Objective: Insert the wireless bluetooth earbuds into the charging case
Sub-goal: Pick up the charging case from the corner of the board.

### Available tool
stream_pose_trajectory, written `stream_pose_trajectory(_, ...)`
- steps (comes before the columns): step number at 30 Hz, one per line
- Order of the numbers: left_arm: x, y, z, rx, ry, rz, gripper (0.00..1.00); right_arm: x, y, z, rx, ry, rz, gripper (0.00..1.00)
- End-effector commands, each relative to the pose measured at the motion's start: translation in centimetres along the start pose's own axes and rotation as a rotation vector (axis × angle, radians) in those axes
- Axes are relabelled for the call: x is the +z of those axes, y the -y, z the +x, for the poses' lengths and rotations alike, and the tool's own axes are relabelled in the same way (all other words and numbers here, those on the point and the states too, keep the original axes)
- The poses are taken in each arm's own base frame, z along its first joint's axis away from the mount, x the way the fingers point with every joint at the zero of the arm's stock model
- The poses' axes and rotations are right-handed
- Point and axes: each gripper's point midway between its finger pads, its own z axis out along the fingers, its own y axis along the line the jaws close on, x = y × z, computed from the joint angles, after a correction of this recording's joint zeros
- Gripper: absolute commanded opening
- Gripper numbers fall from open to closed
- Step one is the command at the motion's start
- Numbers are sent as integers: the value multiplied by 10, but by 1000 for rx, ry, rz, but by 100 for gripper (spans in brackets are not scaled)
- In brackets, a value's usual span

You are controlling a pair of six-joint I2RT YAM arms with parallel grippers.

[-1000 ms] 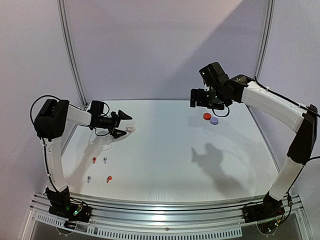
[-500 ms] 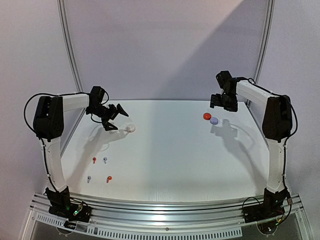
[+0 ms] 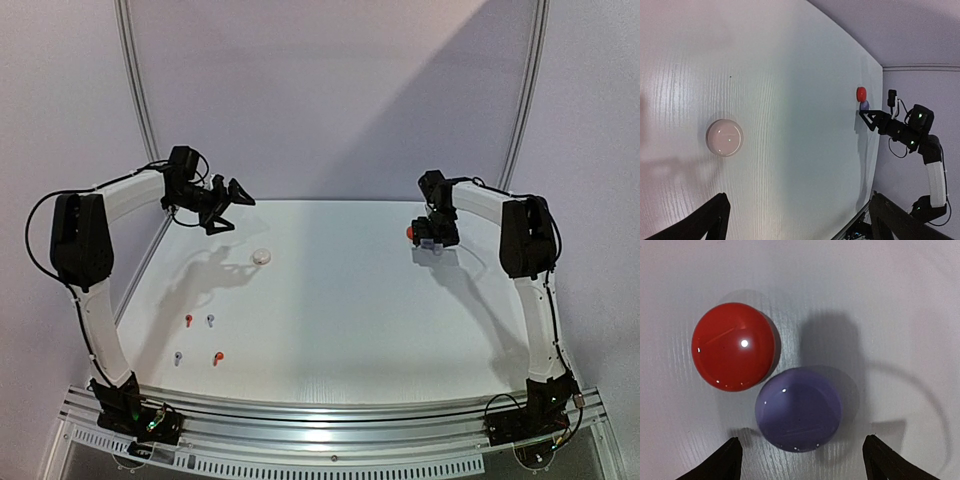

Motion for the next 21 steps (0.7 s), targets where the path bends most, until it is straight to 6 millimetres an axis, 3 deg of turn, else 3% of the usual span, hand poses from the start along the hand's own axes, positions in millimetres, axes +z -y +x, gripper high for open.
stream_pose_trajectory(1, -3, 15, -5, 30, 5, 48, 99, 23, -4, 3, -24, -14, 10, 81)
stream_pose_trajectory(15, -1, 21, -6, 19, -4, 88, 99, 39, 0, -5, -5, 11, 4, 68)
stream_pose_trajectory(21, -2, 24, -7, 35, 0, 97, 99, 42, -3, -5, -18, 10, -13, 50)
